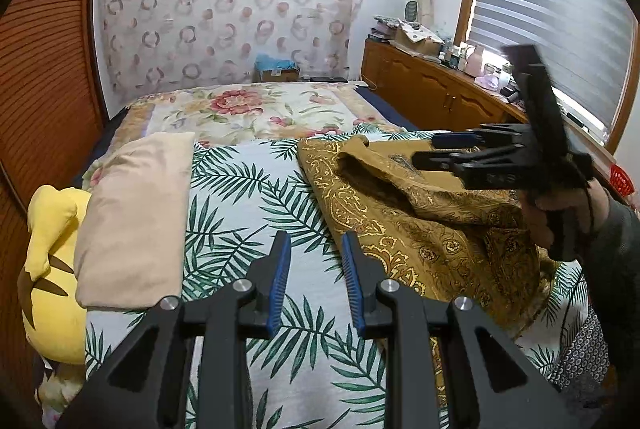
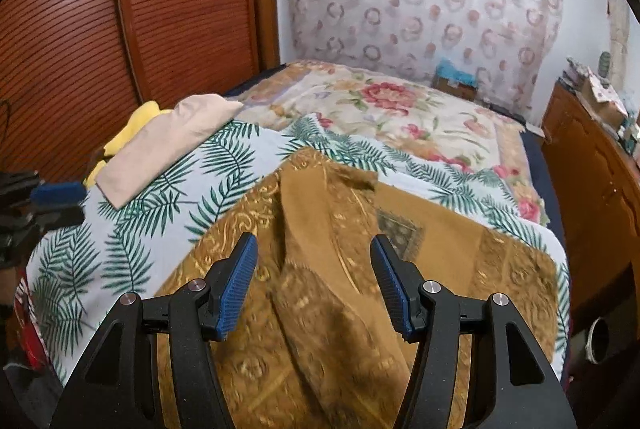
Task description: Fold small clothes
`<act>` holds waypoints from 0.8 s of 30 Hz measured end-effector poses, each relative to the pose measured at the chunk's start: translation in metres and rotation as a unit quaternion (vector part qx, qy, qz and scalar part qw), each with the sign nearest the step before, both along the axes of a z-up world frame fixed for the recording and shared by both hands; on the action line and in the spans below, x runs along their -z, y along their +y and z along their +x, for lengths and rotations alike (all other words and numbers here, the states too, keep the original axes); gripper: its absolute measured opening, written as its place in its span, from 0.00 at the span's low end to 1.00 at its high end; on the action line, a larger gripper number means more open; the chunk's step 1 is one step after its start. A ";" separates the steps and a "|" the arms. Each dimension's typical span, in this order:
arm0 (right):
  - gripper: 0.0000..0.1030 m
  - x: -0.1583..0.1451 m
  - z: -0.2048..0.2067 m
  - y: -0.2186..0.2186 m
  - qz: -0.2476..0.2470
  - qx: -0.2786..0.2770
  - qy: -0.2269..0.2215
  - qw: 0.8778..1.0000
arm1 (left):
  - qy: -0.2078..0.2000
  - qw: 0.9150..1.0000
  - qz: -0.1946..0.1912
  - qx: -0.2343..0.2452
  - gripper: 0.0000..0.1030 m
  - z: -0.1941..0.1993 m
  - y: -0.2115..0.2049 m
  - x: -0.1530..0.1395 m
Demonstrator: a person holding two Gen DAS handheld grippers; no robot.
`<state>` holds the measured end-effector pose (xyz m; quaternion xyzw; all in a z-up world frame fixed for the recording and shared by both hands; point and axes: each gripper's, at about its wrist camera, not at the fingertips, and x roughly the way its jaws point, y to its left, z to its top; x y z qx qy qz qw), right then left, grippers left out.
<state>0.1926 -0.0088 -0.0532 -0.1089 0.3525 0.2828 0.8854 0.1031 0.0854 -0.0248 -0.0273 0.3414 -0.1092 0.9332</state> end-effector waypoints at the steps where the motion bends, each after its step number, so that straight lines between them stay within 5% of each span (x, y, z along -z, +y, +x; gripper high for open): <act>1: 0.58 0.002 0.006 0.006 -0.004 -0.002 0.007 1.000 | 0.001 1.000 -0.001 -0.001 0.23 0.000 0.000 0.000; 9: 0.58 0.031 0.038 0.043 -0.034 -0.016 0.054 0.998 | 0.012 1.000 -0.008 -0.006 0.23 0.001 0.006 0.014; 17: 0.57 0.073 0.051 0.055 -0.124 0.006 0.056 0.991 | 0.022 1.000 -0.011 0.002 0.23 -0.001 0.000 0.027; 21: 0.03 0.072 0.052 0.041 -0.110 -0.003 0.051 0.993 | 0.025 1.000 -0.013 0.011 0.23 -0.002 -0.007 0.030; 24: 0.02 0.054 0.049 0.020 -0.087 0.007 0.034 0.996 | 0.026 0.999 -0.016 0.019 0.23 -0.002 -0.013 0.031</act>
